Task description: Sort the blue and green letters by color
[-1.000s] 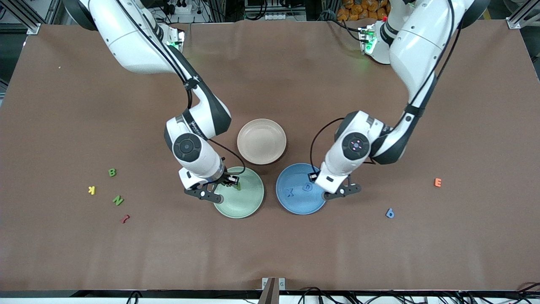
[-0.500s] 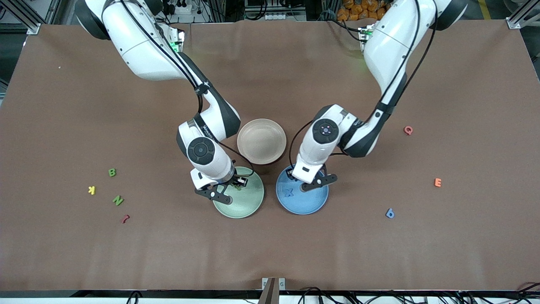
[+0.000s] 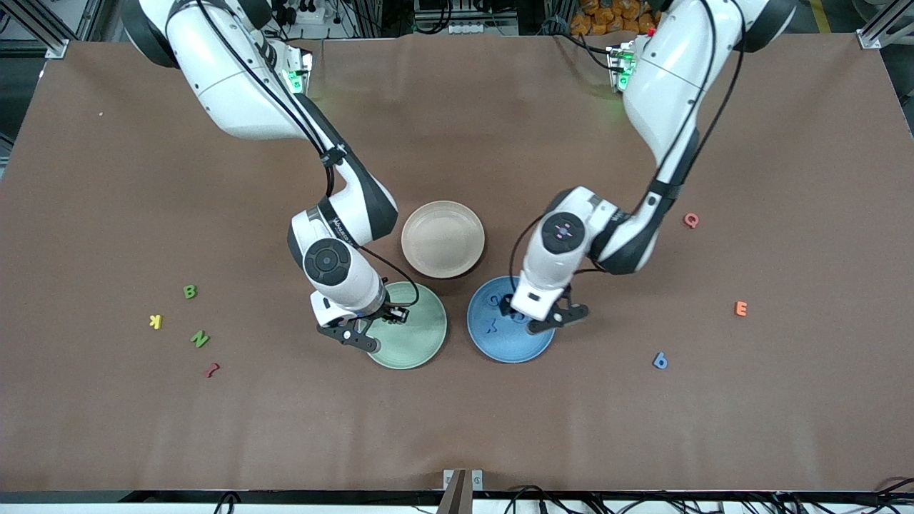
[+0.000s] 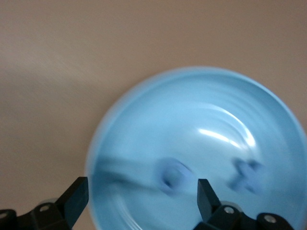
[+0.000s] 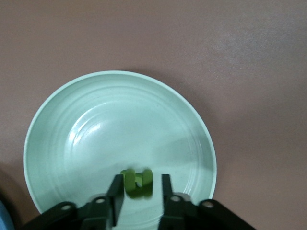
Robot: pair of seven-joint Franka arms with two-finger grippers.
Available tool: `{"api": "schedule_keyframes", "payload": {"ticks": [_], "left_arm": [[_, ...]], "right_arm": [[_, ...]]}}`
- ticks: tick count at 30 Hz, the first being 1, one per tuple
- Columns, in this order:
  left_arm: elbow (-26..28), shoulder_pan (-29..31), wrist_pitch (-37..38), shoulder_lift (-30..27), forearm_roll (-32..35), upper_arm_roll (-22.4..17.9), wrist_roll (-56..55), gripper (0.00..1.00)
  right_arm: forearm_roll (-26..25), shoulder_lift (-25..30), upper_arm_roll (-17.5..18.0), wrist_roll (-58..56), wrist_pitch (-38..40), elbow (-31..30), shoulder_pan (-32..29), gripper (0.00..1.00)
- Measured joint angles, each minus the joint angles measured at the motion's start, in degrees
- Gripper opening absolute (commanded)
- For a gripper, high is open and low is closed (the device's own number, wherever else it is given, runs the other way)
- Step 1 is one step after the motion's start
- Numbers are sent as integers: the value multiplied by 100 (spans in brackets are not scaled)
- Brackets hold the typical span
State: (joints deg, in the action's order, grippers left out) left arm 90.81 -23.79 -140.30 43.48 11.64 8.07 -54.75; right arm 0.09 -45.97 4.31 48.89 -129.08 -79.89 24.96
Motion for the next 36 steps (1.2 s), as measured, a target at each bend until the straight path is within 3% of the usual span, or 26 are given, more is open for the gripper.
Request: {"api": "schedule_keyframes", "payload": {"ticks": [10, 23, 36], "left_arm": [[8, 1024, 22, -2, 3, -6, 790, 100], [-5, 1820, 23, -3, 12, -7, 2170, 100], [34, 2254, 84, 57, 12, -7, 4303, 100]], "right_arm": [[-18, 0, -10, 0, 1, 20, -3, 100], [-128, 21, -24, -116, 74, 139, -176, 100], [-154, 467, -29, -1307, 1361, 219, -743, 100]]}}
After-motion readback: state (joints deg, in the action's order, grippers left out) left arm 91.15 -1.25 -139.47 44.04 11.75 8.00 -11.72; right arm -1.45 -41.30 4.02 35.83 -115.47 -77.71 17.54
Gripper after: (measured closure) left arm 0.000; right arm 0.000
